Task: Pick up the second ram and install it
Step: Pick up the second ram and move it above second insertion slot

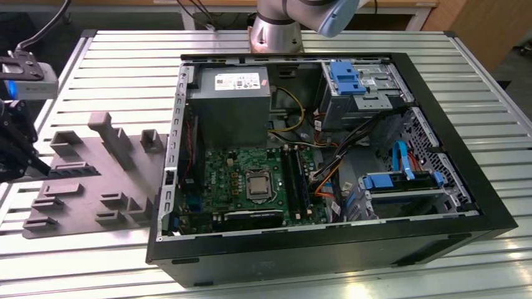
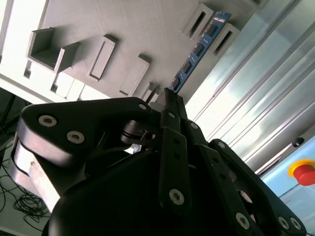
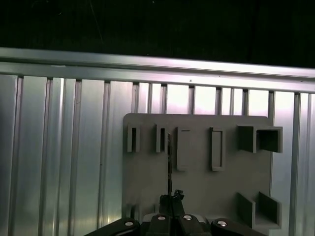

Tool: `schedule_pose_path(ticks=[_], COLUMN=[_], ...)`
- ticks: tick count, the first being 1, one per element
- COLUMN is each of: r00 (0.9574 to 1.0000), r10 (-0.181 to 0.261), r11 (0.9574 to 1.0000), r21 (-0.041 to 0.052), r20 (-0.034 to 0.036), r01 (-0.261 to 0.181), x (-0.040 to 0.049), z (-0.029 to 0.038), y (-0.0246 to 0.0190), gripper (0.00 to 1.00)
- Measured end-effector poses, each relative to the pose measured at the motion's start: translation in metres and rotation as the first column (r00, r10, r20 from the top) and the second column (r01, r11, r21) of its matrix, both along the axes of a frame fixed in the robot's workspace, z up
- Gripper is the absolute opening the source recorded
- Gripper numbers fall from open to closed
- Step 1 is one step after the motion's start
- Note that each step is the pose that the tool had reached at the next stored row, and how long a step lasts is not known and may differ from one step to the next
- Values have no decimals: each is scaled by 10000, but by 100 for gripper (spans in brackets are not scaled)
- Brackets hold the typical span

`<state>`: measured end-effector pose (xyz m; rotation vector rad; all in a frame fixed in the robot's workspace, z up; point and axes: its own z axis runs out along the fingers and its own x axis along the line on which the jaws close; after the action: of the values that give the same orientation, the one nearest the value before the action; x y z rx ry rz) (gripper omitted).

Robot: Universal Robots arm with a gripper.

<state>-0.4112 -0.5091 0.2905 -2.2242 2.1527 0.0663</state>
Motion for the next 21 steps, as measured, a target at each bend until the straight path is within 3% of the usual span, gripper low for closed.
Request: schedule_pose_path(ticks=[12, 21], r00=[10000, 10000], r10=[0, 0], r11=[10000, 10000], r21=[54, 83], r20=[29, 50], r01=[0, -1], x=[0, 0], z=[145, 212], y=[0, 0], gripper=[12, 12])
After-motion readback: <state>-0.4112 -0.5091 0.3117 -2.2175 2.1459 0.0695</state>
